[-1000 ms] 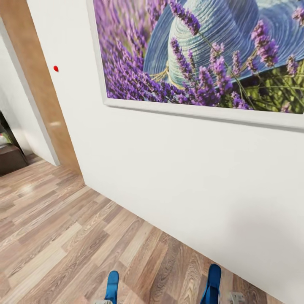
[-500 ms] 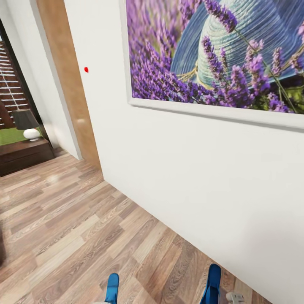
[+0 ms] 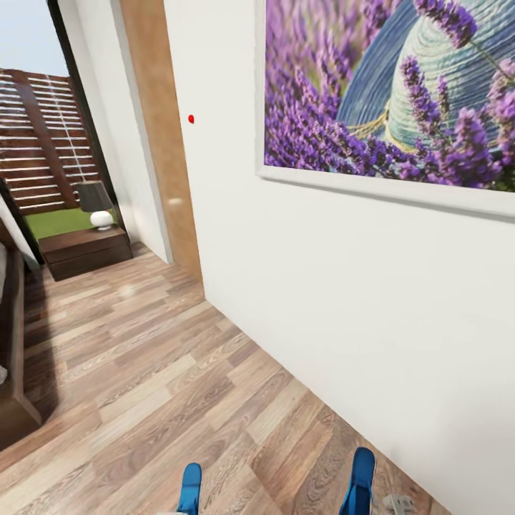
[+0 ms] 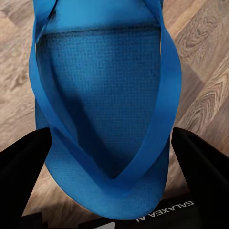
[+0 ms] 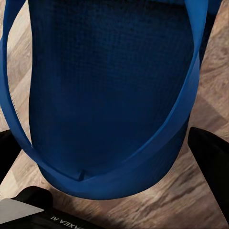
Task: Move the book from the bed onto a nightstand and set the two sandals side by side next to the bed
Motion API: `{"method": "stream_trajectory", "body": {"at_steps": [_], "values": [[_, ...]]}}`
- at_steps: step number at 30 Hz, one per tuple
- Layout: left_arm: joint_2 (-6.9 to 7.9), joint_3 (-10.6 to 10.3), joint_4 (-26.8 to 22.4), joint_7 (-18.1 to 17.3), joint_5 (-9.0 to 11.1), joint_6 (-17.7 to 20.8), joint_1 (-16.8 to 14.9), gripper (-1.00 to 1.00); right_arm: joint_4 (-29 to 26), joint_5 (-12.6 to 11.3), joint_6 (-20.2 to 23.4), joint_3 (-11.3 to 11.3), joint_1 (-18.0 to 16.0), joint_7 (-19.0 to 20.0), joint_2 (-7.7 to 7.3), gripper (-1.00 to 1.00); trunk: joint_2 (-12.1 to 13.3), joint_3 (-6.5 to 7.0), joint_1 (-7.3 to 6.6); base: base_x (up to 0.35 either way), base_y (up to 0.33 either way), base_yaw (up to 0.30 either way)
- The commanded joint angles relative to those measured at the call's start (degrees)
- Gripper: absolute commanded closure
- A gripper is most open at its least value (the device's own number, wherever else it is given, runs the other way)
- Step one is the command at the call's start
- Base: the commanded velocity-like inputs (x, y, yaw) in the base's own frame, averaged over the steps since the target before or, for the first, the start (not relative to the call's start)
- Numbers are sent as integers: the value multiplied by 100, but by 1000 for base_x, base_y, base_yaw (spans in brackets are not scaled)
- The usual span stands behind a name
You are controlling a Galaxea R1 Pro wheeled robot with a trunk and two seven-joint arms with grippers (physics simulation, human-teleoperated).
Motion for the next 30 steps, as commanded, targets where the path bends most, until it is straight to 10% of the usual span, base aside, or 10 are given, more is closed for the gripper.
{"method": "stream_trajectory", "body": {"at_steps": [1,30], "values": [[2,-47,9,-9,51,-23,-6,100,22,-49,-42,43,-9,27,1,100,-3,-5,0,0,0,291],[2,-47,9,-11,51,-23,-6,100,22,-49,-41,41,-9,28,1,100,-3,-5,0,0,0,291]]}}
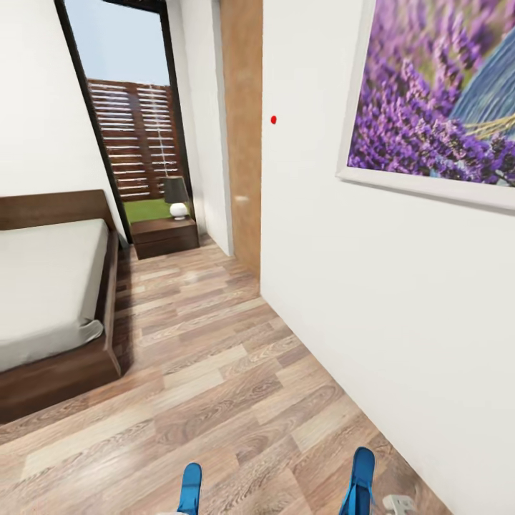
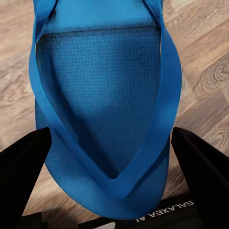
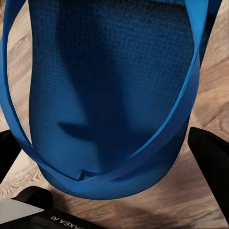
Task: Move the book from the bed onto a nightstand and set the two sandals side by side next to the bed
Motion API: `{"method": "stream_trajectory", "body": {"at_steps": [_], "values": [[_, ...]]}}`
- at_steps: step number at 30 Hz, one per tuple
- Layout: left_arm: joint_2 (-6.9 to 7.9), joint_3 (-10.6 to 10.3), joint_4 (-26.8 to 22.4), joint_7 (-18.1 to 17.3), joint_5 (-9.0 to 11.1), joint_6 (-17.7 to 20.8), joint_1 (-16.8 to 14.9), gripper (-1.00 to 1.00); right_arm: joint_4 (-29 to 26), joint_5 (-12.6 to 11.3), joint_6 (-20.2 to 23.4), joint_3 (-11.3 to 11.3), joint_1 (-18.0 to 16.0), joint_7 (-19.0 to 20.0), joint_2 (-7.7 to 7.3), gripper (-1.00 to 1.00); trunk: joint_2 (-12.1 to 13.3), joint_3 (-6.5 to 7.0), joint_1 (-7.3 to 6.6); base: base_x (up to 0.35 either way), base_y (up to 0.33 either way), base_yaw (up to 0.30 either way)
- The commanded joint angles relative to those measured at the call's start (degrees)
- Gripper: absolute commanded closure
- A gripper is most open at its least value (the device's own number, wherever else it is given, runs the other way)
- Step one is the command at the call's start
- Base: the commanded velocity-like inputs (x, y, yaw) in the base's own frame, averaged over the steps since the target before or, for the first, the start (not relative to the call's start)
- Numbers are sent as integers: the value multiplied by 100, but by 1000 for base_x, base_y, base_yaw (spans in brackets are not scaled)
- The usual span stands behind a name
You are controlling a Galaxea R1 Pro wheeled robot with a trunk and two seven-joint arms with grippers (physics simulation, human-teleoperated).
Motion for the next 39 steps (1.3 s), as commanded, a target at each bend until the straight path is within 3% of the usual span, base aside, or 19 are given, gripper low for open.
{"method": "stream_trajectory", "body": {"at_steps": [1,13,32,39], "values": [[2,-47,8,-11,51,-23,-6,100,22,-48,-40,42,-9,26,1,100,-3,-5,0,0,0,291],[0,-47,8,-8,51,-23,-6,100,22,-48,-40,43,-9,27,1,100,-3,-5,0,0,0,279],[2,-47,8,-10,51,-23,-6,100,22,-50,-8,45,-9,30,1,100,-3,-5,0,0,0,18],[1,-47,8,-11,51,-23,-6,100,22,-49,-33,44,-9,27,1,100,-3,-17,0,0,0,211]]}}
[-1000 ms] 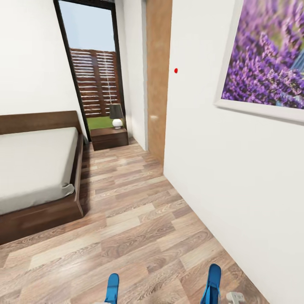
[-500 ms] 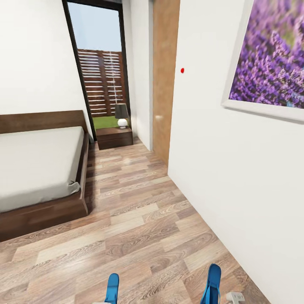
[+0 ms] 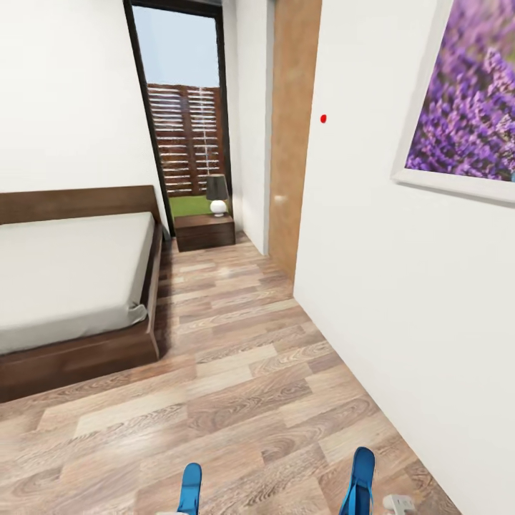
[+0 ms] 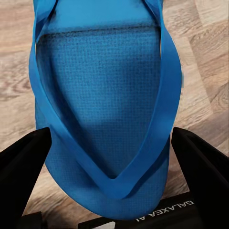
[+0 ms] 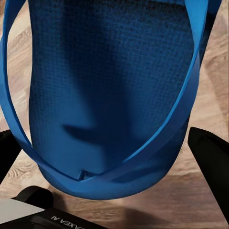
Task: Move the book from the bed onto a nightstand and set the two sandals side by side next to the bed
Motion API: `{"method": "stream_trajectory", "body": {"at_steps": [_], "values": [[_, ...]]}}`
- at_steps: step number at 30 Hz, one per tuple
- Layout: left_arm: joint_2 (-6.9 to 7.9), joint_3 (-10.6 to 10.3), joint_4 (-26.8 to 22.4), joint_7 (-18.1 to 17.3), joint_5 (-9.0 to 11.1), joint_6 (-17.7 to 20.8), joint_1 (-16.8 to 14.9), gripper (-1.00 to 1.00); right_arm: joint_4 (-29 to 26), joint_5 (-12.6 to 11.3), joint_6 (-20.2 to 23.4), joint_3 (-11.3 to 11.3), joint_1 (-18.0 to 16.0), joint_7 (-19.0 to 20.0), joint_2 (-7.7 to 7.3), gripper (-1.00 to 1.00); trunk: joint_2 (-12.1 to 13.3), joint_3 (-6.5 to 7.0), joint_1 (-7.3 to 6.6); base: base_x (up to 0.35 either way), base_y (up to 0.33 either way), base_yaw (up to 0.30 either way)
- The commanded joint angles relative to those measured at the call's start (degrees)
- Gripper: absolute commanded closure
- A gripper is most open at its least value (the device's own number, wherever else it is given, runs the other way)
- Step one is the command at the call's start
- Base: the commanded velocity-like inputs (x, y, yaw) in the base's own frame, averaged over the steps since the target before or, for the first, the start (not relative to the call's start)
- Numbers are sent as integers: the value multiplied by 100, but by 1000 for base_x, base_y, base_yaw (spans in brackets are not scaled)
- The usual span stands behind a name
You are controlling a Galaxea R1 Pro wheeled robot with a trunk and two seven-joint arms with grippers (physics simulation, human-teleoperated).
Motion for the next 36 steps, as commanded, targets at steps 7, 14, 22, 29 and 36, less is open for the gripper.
{"method": "stream_trajectory", "body": {"at_steps": [7,14,22,29,36], "values": [[2,-47,8,-11,50,-23,-6,100,23,-47,-42,46,-9,26,1,100,-3,-11,-1,0,0,277],[2,-47,8,-11,50,-23,-6,100,23,-45,-42,47,-9,26,1,100,-3,-11,-1,0,0,244],[2,-47,8,-11,50,-23,-6,100,23,-38,17,51,-9,-66,1,100,-3,-11,-1,0,0,22],[3,-47,8,-11,50,-23,-6,100,23,-31,172,61,-9,-956,1,100,-3,-11,-1,0,0,0],[3,-47,8,-11,50,-23,-6,100,16,-29,198,63,-9,-1016,1,100,-3,-11,-1,0,0,0]]}}
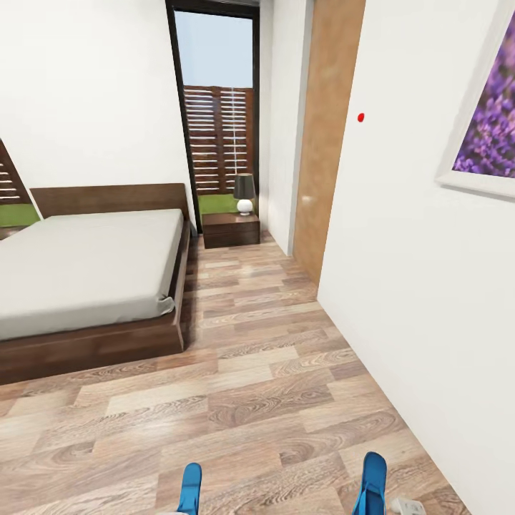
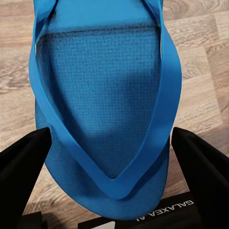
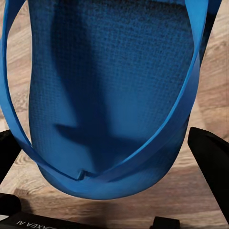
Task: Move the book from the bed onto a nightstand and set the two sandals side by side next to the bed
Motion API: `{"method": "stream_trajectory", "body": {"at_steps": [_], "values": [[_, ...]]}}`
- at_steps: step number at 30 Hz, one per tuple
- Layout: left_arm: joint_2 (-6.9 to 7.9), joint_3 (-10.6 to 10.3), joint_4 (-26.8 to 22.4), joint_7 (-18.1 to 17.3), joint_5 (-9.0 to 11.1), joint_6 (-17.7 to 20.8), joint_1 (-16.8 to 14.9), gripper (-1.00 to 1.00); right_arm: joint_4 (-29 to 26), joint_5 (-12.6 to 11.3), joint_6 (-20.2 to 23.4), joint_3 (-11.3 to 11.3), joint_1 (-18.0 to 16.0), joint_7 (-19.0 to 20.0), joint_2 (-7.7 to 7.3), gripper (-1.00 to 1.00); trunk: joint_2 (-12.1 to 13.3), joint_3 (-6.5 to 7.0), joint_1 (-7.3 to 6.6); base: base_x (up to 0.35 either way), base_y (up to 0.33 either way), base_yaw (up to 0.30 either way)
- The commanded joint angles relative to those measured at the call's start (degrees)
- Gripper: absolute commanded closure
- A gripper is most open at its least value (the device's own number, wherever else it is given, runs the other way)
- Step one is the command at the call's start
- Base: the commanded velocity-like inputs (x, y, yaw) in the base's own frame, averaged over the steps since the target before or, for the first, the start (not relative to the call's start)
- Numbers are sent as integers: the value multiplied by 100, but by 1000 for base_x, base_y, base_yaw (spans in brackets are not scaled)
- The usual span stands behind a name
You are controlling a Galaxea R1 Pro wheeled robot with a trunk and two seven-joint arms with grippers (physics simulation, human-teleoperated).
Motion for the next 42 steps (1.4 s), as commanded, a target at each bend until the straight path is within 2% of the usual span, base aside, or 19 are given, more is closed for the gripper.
{"method": "stream_trajectory", "body": {"at_steps": [1,14,25,42], "values": [[3,-49,7,-11,50,-23,-4,100,25,-47,-44,49,-10,28,2,100,-3,-5,0,0,0,0],[2,-49,7,-11,50,-23,-4,100,31,-47,-134,49,-10,4,2,100,-3,-5,0,216,0,0],[3,-49,7,-11,52,-23,-4,100,33,-47,-141,49,-10,-1,2,100,-3,-5,0,19,0,1],[1,-49,7,-11,50,-23,-4,100,33,-49,-141,49,-10,32,2,100,-3,-30,0,0,0,86]]}}
